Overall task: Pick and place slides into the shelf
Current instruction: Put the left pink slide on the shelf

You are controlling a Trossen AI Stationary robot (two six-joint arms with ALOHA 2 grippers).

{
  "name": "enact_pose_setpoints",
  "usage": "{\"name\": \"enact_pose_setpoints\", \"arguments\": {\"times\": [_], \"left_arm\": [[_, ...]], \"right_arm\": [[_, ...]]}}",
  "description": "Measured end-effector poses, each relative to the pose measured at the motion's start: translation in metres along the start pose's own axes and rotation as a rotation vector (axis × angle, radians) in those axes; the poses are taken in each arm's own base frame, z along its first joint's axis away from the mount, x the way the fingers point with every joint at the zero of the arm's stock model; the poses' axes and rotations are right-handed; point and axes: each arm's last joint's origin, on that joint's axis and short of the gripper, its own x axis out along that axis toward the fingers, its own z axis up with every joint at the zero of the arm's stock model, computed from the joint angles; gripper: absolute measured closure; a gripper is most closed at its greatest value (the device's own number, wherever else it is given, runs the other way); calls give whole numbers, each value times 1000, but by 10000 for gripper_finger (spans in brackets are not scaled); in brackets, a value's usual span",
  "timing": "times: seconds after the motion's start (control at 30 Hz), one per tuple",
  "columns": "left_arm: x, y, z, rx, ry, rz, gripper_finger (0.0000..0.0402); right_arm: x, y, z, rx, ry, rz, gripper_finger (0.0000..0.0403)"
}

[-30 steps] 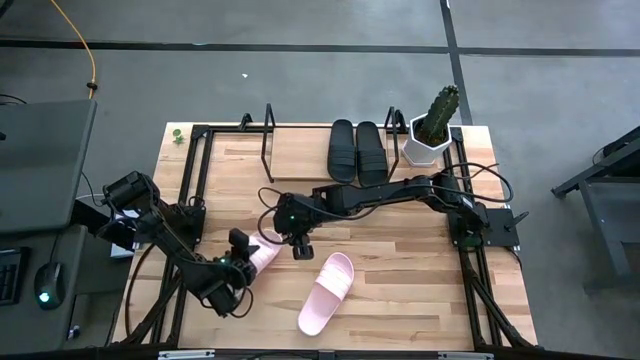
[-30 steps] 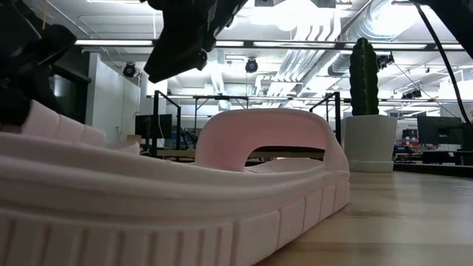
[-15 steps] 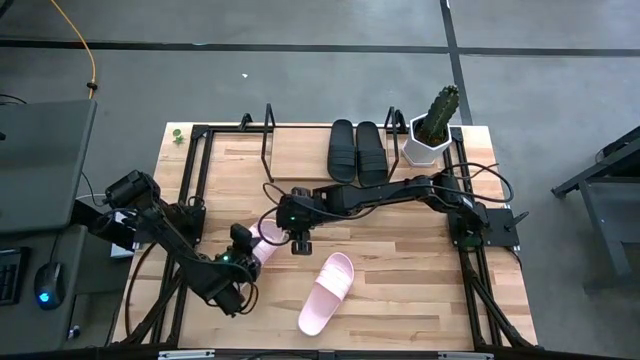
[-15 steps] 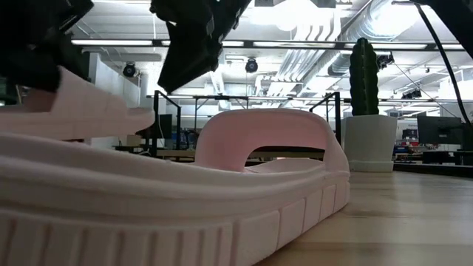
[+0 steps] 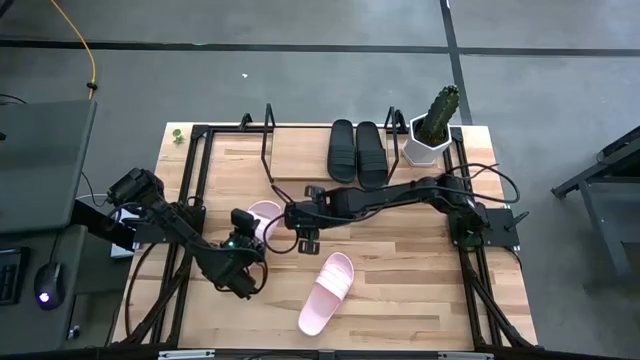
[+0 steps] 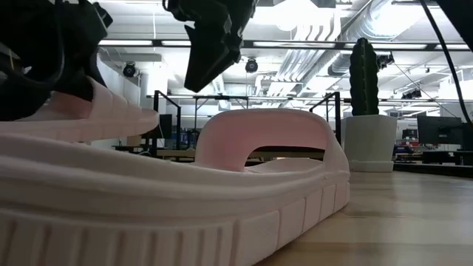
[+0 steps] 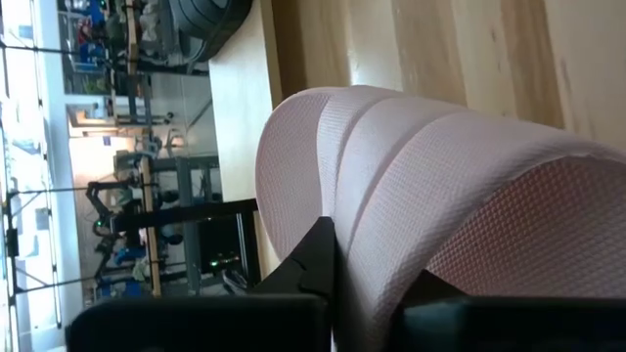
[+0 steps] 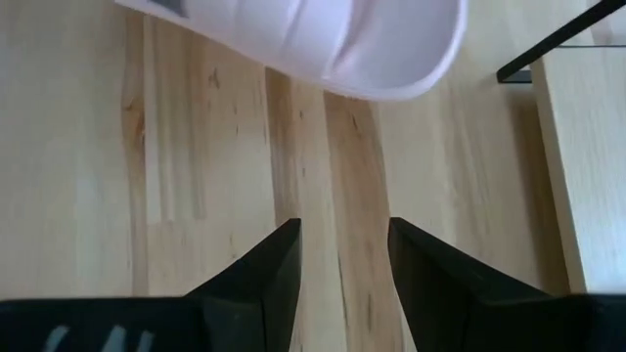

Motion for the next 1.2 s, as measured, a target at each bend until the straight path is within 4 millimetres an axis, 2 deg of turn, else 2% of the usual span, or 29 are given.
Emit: {"name": "enact_pose_setpoints", "arguments": {"times": [0.17,0.43,0.63,0.83,1.2], "left_arm": [[2,2,1,8,-10,33,393],[1,6,3,77,-50,112,398],[-9,20,15,66,-87,164,393],[-12,52,33,47,-51,207,397],[16,113,51,-91,56,356,396]], "right_arm": [[-7,7,-1,-2,-5,-9,257],[-25,16,-9,28,24,-116,257],[-30,24,-11,-2,18,-143,257],[-30,24,-12,4,27,-141,257],[-33,27,-21,30,83,-233,257]]}}
